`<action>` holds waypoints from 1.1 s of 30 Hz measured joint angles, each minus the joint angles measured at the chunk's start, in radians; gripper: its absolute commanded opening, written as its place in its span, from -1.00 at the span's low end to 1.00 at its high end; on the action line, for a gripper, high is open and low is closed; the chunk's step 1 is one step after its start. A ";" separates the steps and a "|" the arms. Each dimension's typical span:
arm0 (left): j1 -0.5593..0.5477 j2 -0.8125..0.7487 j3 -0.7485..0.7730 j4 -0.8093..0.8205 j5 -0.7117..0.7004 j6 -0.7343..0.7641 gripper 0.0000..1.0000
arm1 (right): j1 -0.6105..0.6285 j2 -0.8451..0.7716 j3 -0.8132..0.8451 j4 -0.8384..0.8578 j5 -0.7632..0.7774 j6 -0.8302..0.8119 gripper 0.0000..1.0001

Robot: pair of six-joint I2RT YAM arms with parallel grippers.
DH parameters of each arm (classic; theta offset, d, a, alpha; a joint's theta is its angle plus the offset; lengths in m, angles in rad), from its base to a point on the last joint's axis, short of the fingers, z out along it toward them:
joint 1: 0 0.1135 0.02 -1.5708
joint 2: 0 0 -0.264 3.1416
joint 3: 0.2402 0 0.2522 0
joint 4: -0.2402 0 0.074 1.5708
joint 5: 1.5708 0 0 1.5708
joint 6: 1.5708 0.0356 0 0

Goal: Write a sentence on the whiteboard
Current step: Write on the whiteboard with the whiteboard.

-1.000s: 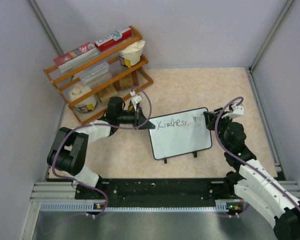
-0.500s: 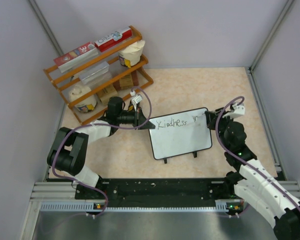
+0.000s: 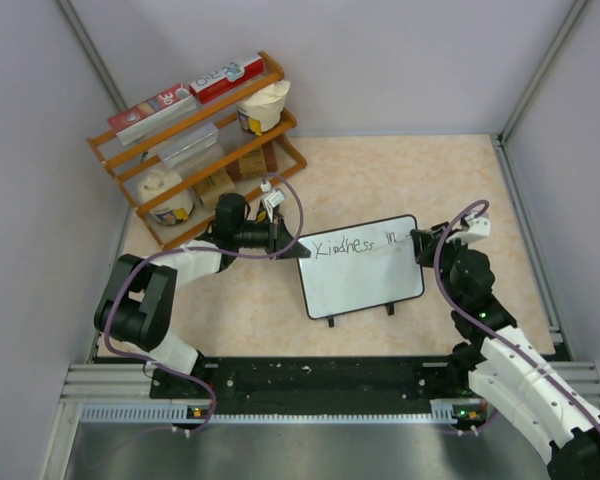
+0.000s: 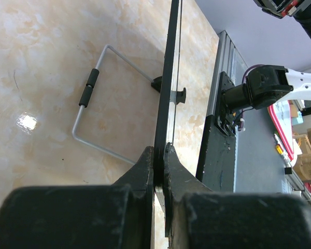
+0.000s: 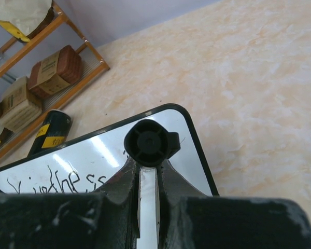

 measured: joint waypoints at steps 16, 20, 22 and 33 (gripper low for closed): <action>0.000 0.000 0.000 -0.005 -0.003 0.010 -0.88 | 0.000 -0.148 0.007 -0.082 -0.055 0.003 -1.00; 0.000 0.000 0.000 -0.006 -0.005 0.012 -1.00 | 0.000 -0.148 0.018 -0.099 -0.117 0.005 -1.00; 0.000 0.000 0.000 -0.006 -0.005 0.013 -1.00 | 0.000 -0.136 0.018 -0.102 -0.145 0.005 -1.00; 0.000 0.000 0.000 -0.007 -0.007 0.015 -1.00 | 0.254 -0.013 0.041 -0.089 -0.092 -0.036 -1.00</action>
